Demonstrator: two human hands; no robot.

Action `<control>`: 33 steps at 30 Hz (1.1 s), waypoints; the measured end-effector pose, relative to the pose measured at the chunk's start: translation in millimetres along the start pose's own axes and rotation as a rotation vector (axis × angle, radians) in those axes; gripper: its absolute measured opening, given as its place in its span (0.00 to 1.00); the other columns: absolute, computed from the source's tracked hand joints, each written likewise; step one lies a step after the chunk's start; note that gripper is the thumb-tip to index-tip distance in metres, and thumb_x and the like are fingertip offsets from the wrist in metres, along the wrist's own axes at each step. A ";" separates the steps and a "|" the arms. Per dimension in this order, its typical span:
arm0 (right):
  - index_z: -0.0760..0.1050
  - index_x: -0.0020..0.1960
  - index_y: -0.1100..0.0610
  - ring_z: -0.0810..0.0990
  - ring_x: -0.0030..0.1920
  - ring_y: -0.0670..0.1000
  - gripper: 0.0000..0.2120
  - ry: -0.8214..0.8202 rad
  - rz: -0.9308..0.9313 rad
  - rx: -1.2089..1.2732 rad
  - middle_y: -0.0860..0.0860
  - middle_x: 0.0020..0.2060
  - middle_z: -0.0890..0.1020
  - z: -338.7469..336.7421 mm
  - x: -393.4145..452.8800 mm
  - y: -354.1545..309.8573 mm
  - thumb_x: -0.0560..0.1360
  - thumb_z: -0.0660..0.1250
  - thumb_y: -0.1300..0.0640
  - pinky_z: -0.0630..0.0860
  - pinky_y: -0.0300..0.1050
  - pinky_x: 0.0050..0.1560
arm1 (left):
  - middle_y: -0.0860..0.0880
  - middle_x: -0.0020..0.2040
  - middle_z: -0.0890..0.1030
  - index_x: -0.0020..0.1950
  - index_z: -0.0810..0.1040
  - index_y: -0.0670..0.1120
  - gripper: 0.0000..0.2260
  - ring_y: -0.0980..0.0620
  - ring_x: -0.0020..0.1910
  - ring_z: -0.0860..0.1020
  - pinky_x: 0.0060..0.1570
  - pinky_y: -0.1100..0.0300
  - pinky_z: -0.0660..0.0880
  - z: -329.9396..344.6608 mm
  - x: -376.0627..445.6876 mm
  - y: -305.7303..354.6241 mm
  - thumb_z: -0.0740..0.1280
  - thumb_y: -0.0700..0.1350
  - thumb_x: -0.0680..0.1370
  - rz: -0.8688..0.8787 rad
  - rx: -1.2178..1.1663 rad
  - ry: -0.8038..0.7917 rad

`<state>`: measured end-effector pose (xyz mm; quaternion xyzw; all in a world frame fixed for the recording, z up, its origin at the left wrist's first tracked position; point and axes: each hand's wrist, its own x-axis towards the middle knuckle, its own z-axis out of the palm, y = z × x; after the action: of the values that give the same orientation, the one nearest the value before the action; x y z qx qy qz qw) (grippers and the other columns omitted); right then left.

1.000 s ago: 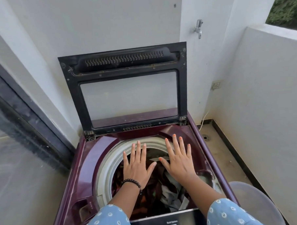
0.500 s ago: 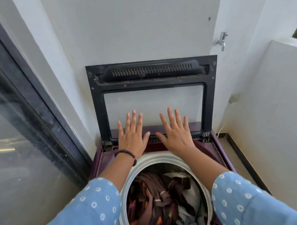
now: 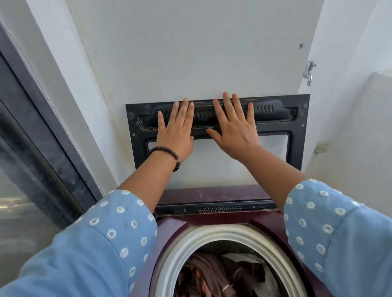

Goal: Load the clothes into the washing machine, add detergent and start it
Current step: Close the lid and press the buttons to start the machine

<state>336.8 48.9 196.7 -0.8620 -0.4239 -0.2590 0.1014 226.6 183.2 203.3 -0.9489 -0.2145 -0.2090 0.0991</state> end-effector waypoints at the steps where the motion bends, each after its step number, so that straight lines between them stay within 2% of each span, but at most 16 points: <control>1: 0.45 0.80 0.52 0.45 0.79 0.57 0.35 0.004 0.008 -0.004 0.54 0.80 0.49 0.3 0.2 2.2 0.80 0.52 0.38 0.43 0.64 0.75 | 0.48 0.81 0.43 0.80 0.40 0.46 0.35 0.48 0.80 0.42 0.75 0.39 0.44 -1.0 0.3 -0.4 0.60 0.47 0.82 0.000 -0.017 0.014; 5: 0.48 0.80 0.54 0.54 0.78 0.57 0.37 0.033 0.037 0.001 0.53 0.78 0.57 -5.3 2.3 1.4 0.79 0.58 0.39 0.49 0.65 0.75 | 0.47 0.78 0.58 0.80 0.49 0.46 0.35 0.46 0.79 0.54 0.76 0.39 0.50 -11.0 3.7 3.6 0.65 0.48 0.79 0.007 -0.071 0.082; 9: 0.50 0.79 0.57 0.64 0.70 0.57 0.42 0.036 0.073 -0.049 0.53 0.70 0.65 -19.6 7.8 -6.5 0.75 0.65 0.38 0.58 0.64 0.69 | 0.46 0.75 0.64 0.79 0.55 0.46 0.34 0.45 0.75 0.60 0.76 0.40 0.54 -18.5 1.5 7.9 0.67 0.51 0.78 0.005 -0.026 0.119; 11: 0.55 0.77 0.57 0.66 0.67 0.58 0.41 0.035 0.078 -0.093 0.54 0.67 0.67 -27.8 9.6 -10.7 0.74 0.67 0.39 0.61 0.63 0.67 | 0.45 0.75 0.65 0.79 0.57 0.46 0.33 0.44 0.74 0.62 0.75 0.41 0.55 -20.5 -2.6 8.9 0.67 0.51 0.78 -0.005 -0.017 0.144; 14: 0.67 0.68 0.59 0.67 0.65 0.58 0.32 0.067 0.075 -0.113 0.55 0.65 0.69 -41.9 11.3 -13.6 0.72 0.70 0.41 0.62 0.63 0.65 | 0.44 0.73 0.68 0.77 0.62 0.45 0.30 0.43 0.71 0.66 0.73 0.42 0.60 -24.0 -10.0 10.6 0.68 0.50 0.78 -0.007 -0.028 0.205; 17: 0.70 0.63 0.59 0.67 0.66 0.58 0.30 0.079 0.060 -0.095 0.56 0.64 0.69 -52.8 10.2 -14.8 0.70 0.73 0.42 0.60 0.62 0.69 | 0.43 0.68 0.73 0.73 0.68 0.44 0.28 0.41 0.65 0.72 0.68 0.44 0.68 -30.6 -16.6 10.2 0.71 0.48 0.76 0.009 -0.043 0.269; 19: 0.69 0.62 0.60 0.68 0.65 0.58 0.31 0.074 0.039 -0.057 0.57 0.63 0.70 -59.4 7.5 -15.1 0.70 0.73 0.42 0.60 0.60 0.70 | 0.41 0.61 0.77 0.69 0.73 0.43 0.26 0.41 0.58 0.75 0.59 0.45 0.73 -36.7 -21.2 9.6 0.74 0.47 0.73 0.024 -0.043 0.303; 21: 0.69 0.60 0.61 0.72 0.58 0.57 0.30 0.071 0.012 -0.012 0.57 0.59 0.70 -67.2 5.4 -14.8 0.69 0.75 0.42 0.68 0.54 0.63 | 0.40 0.56 0.77 0.65 0.76 0.43 0.25 0.40 0.52 0.77 0.51 0.46 0.75 -42.0 -25.9 8.2 0.77 0.47 0.70 0.038 -0.040 0.330; 22: 0.69 0.59 0.60 0.72 0.56 0.57 0.31 0.068 -0.003 -0.001 0.57 0.58 0.70 -72.0 4.1 -14.4 0.68 0.75 0.42 0.70 0.51 0.59 | 0.40 0.55 0.77 0.64 0.77 0.43 0.25 0.40 0.51 0.77 0.50 0.46 0.75 -44.2 -28.9 7.5 0.78 0.46 0.69 0.042 -0.037 0.341; 24: 0.69 0.59 0.60 0.72 0.55 0.56 0.32 0.065 -0.029 0.012 0.56 0.57 0.70 -80.8 0.7 -12.5 0.67 0.76 0.41 0.70 0.49 0.55 | 0.39 0.58 0.76 0.62 0.78 0.43 0.24 0.40 0.51 0.77 0.50 0.46 0.75 -48.5 -34.9 7.3 0.78 0.47 0.68 0.044 -0.029 0.368; 26: 0.70 0.60 0.60 0.72 0.55 0.56 0.33 0.071 -0.050 0.006 0.56 0.57 0.70 -86.5 -3.6 -9.7 0.65 0.76 0.40 0.70 0.50 0.55 | 0.38 0.63 0.74 0.59 0.77 0.43 0.22 0.38 0.57 0.76 0.56 0.43 0.73 -53.8 -38.6 10.2 0.77 0.47 0.69 0.046 -0.035 0.374; 28: 0.72 0.57 0.60 0.71 0.54 0.56 0.33 0.080 -0.074 -0.016 0.56 0.56 0.70 -90.3 -9.3 -7.4 0.64 0.76 0.37 0.70 0.50 0.54 | 0.38 0.67 0.72 0.59 0.75 0.42 0.21 0.37 0.65 0.72 0.66 0.39 0.66 -60.8 -41.6 15.8 0.76 0.49 0.71 0.074 -0.042 0.342; 30: 0.73 0.55 0.60 0.71 0.53 0.57 0.34 0.087 -0.093 -0.035 0.56 0.55 0.70 -93.5 -14.1 -6.1 0.63 0.75 0.35 0.69 0.50 0.52 | 0.40 0.66 0.74 0.62 0.72 0.41 0.23 0.40 0.66 0.71 0.71 0.42 0.63 -68.0 -45.6 21.0 0.73 0.50 0.73 0.108 -0.056 0.259; 31: 0.73 0.55 0.60 0.71 0.53 0.57 0.34 0.089 -0.104 -0.045 0.56 0.54 0.71 -95.2 -15.7 -5.7 0.63 0.74 0.34 0.68 0.50 0.52 | 0.41 0.62 0.76 0.61 0.71 0.41 0.23 0.42 0.63 0.73 0.68 0.47 0.65 -71.0 -47.4 22.1 0.74 0.51 0.73 0.113 -0.075 0.246; 33: 0.72 0.54 0.60 0.71 0.51 0.57 0.35 0.096 -0.133 -0.069 0.56 0.53 0.71 -98.9 -19.8 -5.6 0.63 0.74 0.33 0.68 0.50 0.51 | 0.43 0.56 0.78 0.60 0.70 0.41 0.25 0.44 0.56 0.75 0.57 0.53 0.70 -78.2 -51.8 21.1 0.75 0.52 0.72 0.100 -0.092 0.280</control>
<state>286.7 -0.1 269.5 -0.8214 -0.4657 -0.3206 0.0743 165.9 123.8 248.3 -0.9236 -0.1412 -0.3436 0.0950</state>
